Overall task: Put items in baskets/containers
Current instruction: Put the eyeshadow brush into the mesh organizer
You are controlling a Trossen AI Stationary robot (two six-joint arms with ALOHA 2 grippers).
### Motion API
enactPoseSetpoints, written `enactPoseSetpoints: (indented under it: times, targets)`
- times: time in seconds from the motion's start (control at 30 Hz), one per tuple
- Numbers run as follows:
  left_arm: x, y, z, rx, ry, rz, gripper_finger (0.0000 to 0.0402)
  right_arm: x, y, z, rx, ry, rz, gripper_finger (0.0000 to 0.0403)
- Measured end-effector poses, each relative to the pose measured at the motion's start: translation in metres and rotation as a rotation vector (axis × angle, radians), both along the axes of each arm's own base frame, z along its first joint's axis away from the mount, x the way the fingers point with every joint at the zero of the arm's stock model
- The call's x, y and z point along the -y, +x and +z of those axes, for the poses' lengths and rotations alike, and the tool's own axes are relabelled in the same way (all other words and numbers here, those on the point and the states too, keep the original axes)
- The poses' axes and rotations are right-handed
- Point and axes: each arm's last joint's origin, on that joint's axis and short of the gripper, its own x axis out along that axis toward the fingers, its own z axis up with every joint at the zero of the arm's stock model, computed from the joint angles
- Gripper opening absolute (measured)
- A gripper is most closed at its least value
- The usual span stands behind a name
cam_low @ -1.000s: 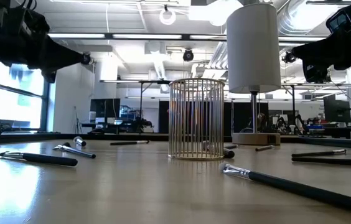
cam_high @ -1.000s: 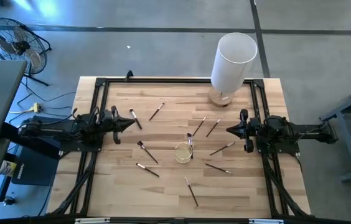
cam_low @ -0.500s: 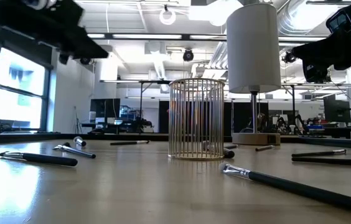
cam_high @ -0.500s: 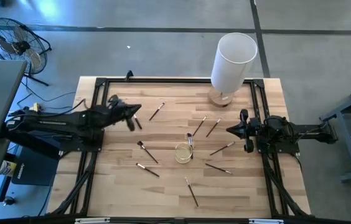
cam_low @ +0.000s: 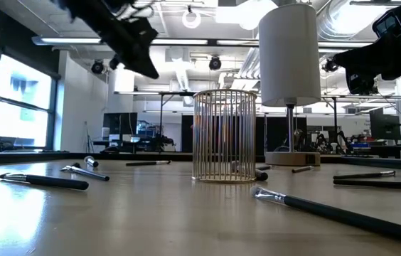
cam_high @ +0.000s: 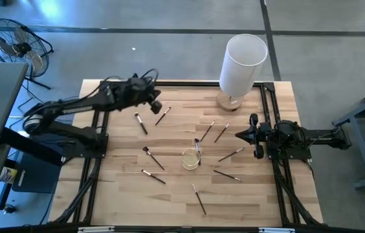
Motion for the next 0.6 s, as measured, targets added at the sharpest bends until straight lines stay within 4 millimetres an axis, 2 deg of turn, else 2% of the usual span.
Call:
enactPoseSetpoints:
  times: [0.23, 0.33, 0.47, 0.6]
  targets:
    - [-0.044, 0.028, -0.002, -0.21, -0.245, 0.113, 0.0137, 0.0, 0.0, 0.0, 0.0, 0.0, 0.0, 0.0001]
    - [-0.06, 0.039, -0.009, -0.363, -0.359, 0.156, 0.017, 0.0, 0.0, 0.0, 0.0, 0.0, 0.0, 0.0]
    - [-0.073, 0.063, -0.022, -0.503, -0.397, 0.121, 0.0195, 0.0, 0.0, 0.0, 0.0, 0.0, 0.0, 0.0001]
    - [-0.078, 0.087, -0.033, -0.49, -0.472, 0.006, 0.0197, 0.0, 0.0, 0.0, 0.0, 0.0, 0.0, 0.0001]
